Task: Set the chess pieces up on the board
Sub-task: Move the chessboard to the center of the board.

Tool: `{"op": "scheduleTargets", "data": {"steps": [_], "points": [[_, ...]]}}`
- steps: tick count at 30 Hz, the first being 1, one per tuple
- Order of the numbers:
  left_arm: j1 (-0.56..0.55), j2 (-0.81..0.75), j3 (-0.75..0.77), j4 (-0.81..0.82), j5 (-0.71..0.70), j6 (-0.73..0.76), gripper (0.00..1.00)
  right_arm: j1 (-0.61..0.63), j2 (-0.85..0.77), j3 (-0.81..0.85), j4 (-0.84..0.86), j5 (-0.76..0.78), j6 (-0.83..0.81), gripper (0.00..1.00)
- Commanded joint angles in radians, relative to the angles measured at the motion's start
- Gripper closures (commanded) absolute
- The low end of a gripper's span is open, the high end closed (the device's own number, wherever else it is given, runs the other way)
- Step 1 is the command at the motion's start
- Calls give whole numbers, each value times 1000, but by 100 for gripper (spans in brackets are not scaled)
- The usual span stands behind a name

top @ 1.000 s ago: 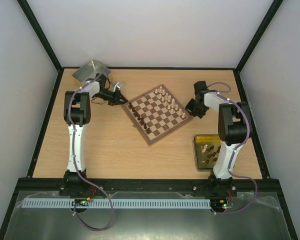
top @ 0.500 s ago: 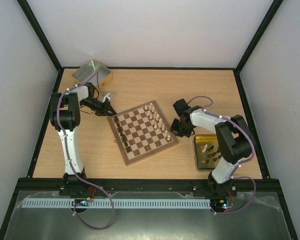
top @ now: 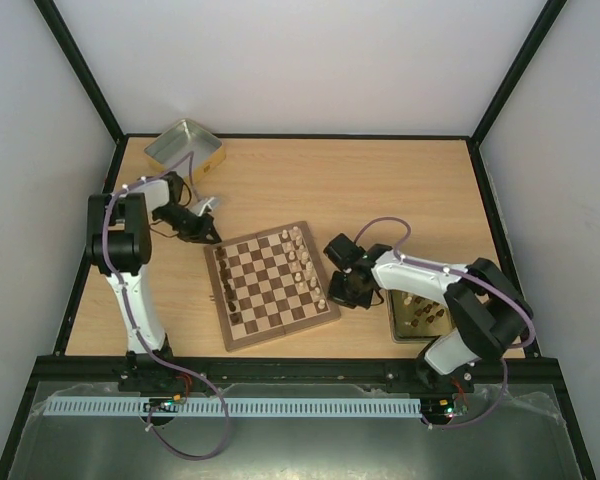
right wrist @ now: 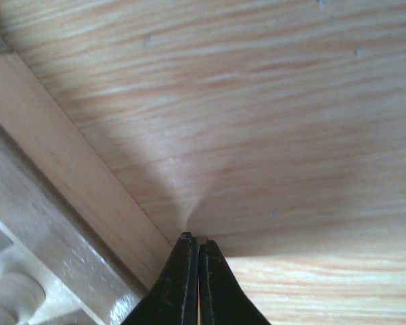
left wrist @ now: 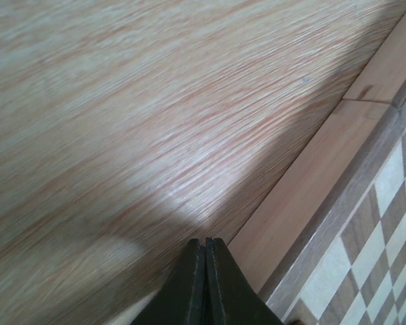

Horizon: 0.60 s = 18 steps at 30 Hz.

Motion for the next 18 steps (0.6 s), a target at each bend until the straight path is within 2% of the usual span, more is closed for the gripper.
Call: {"op": "scheduleTargets", "data": {"steps": [1, 8, 12, 18], "points": [[11, -39, -29, 9, -95, 16, 98, 46, -68, -32, -51, 40, 71, 98], [43, -125, 9, 94, -240, -42, 98, 60, -149, -88, -74, 69, 100, 98], [81, -140, 61, 13, -282, -19, 98, 60, -168, -99, -90, 83, 103, 98], [122, -209, -27, -85, -324, 77, 98, 60, -177, -120, -96, 83, 105, 98]]}}
